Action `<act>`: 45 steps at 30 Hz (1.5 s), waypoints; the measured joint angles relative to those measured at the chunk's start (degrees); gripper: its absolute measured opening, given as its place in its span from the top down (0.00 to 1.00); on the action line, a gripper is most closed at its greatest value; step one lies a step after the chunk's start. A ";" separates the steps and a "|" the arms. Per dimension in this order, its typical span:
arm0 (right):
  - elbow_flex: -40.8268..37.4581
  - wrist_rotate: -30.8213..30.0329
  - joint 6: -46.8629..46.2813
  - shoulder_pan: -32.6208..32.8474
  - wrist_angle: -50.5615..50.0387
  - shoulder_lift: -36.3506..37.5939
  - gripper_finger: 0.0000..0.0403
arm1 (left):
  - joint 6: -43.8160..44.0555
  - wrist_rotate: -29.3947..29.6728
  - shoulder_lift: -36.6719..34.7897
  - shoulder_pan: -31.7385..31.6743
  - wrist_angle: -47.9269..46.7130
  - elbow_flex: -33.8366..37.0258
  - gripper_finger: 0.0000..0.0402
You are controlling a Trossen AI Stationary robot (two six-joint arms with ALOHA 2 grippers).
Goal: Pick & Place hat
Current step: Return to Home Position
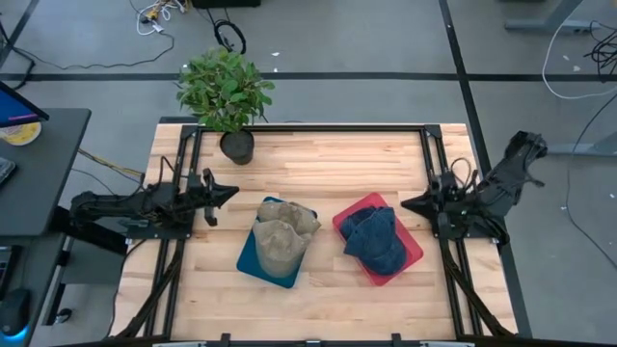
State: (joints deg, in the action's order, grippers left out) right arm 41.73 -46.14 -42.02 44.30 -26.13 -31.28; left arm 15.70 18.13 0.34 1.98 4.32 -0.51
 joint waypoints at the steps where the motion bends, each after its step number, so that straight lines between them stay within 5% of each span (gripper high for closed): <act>1: -2.88 0.77 2.54 0.02 6.19 0.74 0.99 | -1.28 -0.02 0.00 0.00 0.00 0.00 0.99; 7: -17.93 1.92 22.30 -1.25 40.99 4.37 1.00 | -1.77 0.02 0.00 0.00 -0.03 0.02 0.99; 15: -30.67 6.22 34.29 -6.17 63.96 12.94 1.00 | -1.83 0.02 0.00 0.00 0.04 0.02 0.99; 24: -32.93 4.94 40.87 -13.11 64.58 21.74 1.00 | -1.83 0.04 0.00 0.00 0.07 0.04 0.99; 33: -33.02 15.96 33.86 -21.11 52.48 28.21 1.00 | -1.84 0.04 0.00 0.00 0.08 0.04 0.99; 40: -33.07 17.13 42.17 -23.88 55.87 31.25 1.00 | -1.79 0.04 0.02 0.01 0.09 0.04 0.99; 45: -35.11 20.15 37.58 -27.18 55.85 31.25 1.00 | -1.80 0.11 0.02 0.01 0.22 0.04 0.99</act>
State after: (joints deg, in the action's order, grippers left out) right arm 6.62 -25.99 -4.43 17.12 29.72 -0.03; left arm 13.90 18.24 0.36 1.99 4.54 -0.47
